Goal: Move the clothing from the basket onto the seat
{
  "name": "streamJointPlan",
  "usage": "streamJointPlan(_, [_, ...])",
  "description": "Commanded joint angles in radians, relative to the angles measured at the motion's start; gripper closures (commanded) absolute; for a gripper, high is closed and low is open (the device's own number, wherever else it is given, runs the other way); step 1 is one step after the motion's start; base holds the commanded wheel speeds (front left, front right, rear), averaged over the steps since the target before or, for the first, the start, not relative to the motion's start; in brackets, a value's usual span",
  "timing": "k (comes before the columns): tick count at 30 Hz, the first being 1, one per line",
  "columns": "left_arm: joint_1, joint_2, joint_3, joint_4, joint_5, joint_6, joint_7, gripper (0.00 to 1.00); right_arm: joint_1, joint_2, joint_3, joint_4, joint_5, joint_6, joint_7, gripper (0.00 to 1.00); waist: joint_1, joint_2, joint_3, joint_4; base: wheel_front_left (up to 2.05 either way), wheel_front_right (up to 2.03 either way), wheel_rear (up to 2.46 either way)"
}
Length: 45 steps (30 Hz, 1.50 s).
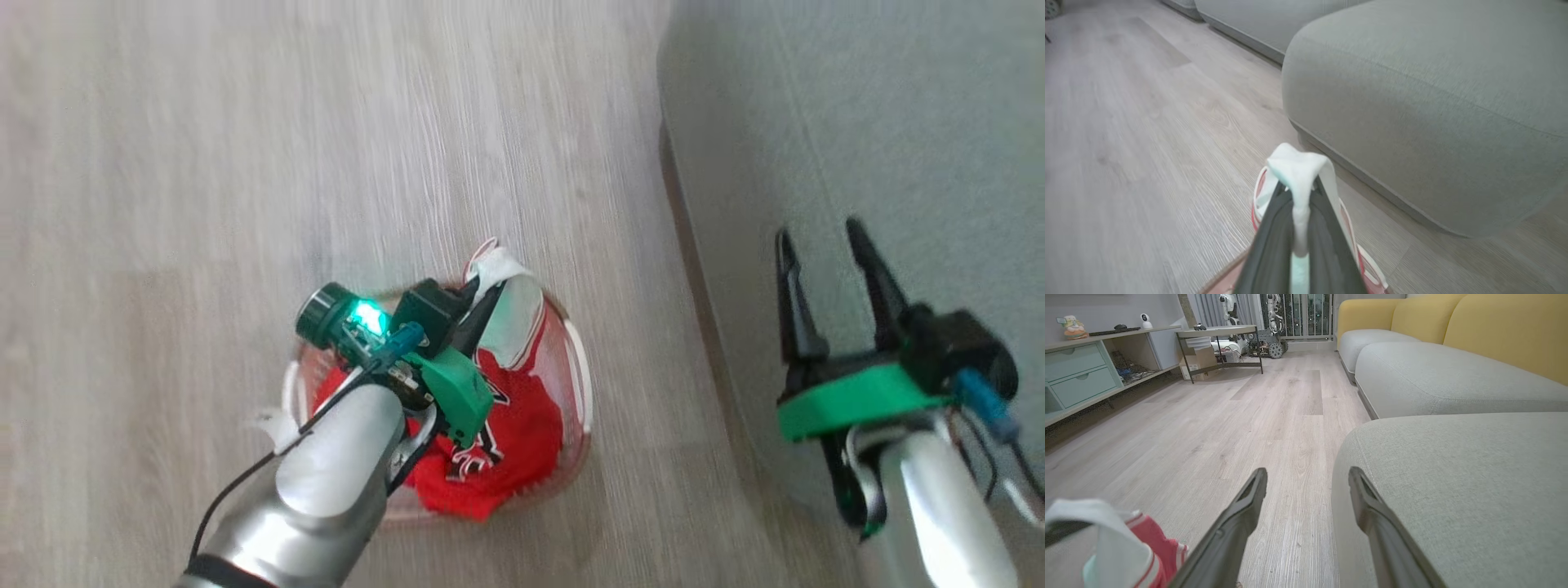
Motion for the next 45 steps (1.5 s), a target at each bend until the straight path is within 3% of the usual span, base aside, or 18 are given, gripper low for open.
streamJointPlan(1, [-0.012, 0.030, 0.043, -0.059, 0.015, 0.002, -0.013, 1.00, 0.032, -0.007, 0.025, -0.015, -0.007, 0.000, -0.006, 0.00, 0.0000, -0.0001, -0.153, 0.032, 0.00, 0.00, 0.00])
streamJointPlan(12, [-0.041, 0.080, 0.075, -0.134, 0.010, -0.014, -0.009, 1.00, 0.125, -0.007, 0.054, 0.029, -0.007, 0.000, -0.006, 0.00, 0.0000, -0.0001, -0.324, 0.053, 0.00, 0.00, 0.00])
streamJointPlan(21, [-0.163, 0.064, 0.077, -0.191, -0.001, -0.028, 0.046, 1.00, 0.120, -0.007, 0.129, 0.058, 0.000, 0.000, -0.006, 0.00, 0.0000, -0.0001, -0.381, 0.071, 0.00, 0.00, 0.00])
streamJointPlan(34, [-0.277, 0.032, 0.067, -0.197, -0.012, -0.030, 0.111, 1.00, -0.006, -0.007, 0.384, 0.166, 0.041, 0.000, -0.006, 0.00, 0.0000, -0.0001, -0.413, 0.078, 0.00, 0.00, 0.00])
streamJointPlan(45, [-0.302, -0.005, 0.029, -0.233, -0.045, -0.040, 0.141, 1.00, -0.177, -0.007, 0.454, 0.357, 0.045, 0.000, -0.006, 0.00, 0.0000, -0.0001, -0.423, 0.132, 0.00, 0.00, 0.00])
